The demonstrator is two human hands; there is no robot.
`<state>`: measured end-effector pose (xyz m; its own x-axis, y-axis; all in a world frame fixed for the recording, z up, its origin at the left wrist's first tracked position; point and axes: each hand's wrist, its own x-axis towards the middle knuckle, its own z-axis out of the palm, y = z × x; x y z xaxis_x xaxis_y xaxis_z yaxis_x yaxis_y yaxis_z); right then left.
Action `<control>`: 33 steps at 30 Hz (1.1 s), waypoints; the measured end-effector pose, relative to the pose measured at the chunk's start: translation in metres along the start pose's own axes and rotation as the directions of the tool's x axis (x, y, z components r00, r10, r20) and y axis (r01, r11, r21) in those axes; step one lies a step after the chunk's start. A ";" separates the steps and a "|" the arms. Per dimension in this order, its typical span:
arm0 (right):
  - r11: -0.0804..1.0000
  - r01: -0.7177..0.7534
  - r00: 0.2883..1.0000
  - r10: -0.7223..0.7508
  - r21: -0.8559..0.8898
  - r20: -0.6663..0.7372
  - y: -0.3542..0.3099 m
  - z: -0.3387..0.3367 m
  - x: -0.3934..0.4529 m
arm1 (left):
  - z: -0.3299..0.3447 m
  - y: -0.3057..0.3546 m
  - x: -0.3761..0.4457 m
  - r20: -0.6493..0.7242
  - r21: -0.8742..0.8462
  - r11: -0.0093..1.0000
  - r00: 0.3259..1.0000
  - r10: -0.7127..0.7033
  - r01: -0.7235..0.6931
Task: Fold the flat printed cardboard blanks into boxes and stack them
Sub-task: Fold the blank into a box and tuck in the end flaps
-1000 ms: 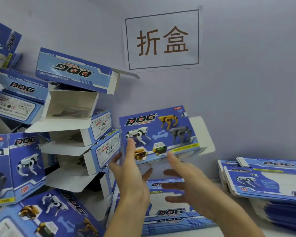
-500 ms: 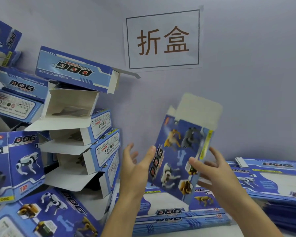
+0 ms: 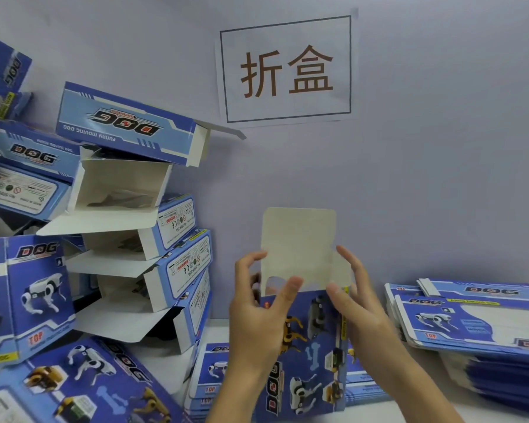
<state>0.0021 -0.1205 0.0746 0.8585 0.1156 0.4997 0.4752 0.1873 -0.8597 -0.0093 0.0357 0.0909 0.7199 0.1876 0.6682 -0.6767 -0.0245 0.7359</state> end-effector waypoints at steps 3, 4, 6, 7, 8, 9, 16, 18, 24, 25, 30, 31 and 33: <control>0.998 0.048 0.997 -0.045 0.032 -0.063 0.005 0.004 -0.001 | 0.005 -0.016 -0.006 -0.025 0.021 0.997 0.997 -0.076 0.077; 0.998 0.051 0.995 -0.047 0.041 -0.082 0.006 0.004 -0.001 | 0.004 -0.020 -0.007 -0.025 0.041 0.993 0.993 -0.114 0.114; 0.996 0.034 0.994 -0.025 0.081 -0.104 0.009 0.005 -0.001 | 0.000 -0.024 -0.006 -0.006 0.090 0.982 0.986 -0.167 0.167; 0.996 0.025 0.994 -0.016 0.082 -0.109 0.010 0.005 -0.001 | -0.002 -0.024 -0.005 0.011 0.123 0.977 0.984 -0.177 0.174; 0.997 0.019 0.993 -0.011 0.072 -0.115 0.010 0.006 -0.001 | -0.004 -0.022 -0.004 0.029 0.157 0.972 0.983 -0.182 0.175; 0.998 0.014 0.992 -0.007 0.059 -0.123 0.010 0.007 0.000 | -0.004 -0.020 -0.004 0.046 0.169 0.971 0.983 -0.180 0.170; 0.996 -0.088 0.969 0.085 -0.007 -0.232 0.007 0.008 0.003 | -0.002 -0.014 0.000 0.004 0.084 0.967 0.970 -0.243 0.242; 0.995 -0.097 0.962 0.088 -0.022 -0.260 0.003 0.007 0.002 | -0.001 -0.014 -0.001 -0.004 0.094 0.961 0.966 -0.259 0.258; 0.991 -0.118 0.942 0.094 -0.055 -0.322 -0.006 0.005 0.007 | 0.000 -0.015 -0.005 0.022 0.087 0.967 0.970 -0.241 0.238; 0.990 -0.131 0.943 0.109 -0.049 -0.313 -0.006 0.003 0.007 | -0.001 -0.016 -0.005 0.017 0.077 0.968 0.970 -0.242 0.240; 0.968 -0.240 0.929 0.207 -0.074 -0.308 -0.004 0.007 0.005 | 0.001 -0.018 -0.006 0.004 0.028 0.962 0.962 -0.273 0.273; 0.963 -0.255 0.925 0.216 -0.089 -0.313 -0.003 0.009 0.006 | 0.001 -0.019 -0.006 0.004 0.016 0.962 0.962 -0.274 0.274; 0.955 -0.270 0.925 0.222 -0.124 -0.308 0.000 0.010 0.007 | 0.001 -0.021 -0.005 0.007 -0.010 0.961 0.961 -0.278 0.278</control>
<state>0.0056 -0.1104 0.0793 0.9590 -0.1520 0.2391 0.2458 0.0267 -0.9689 0.0008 0.0343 0.0723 0.8806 0.1799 0.4384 -0.4517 0.0385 0.8913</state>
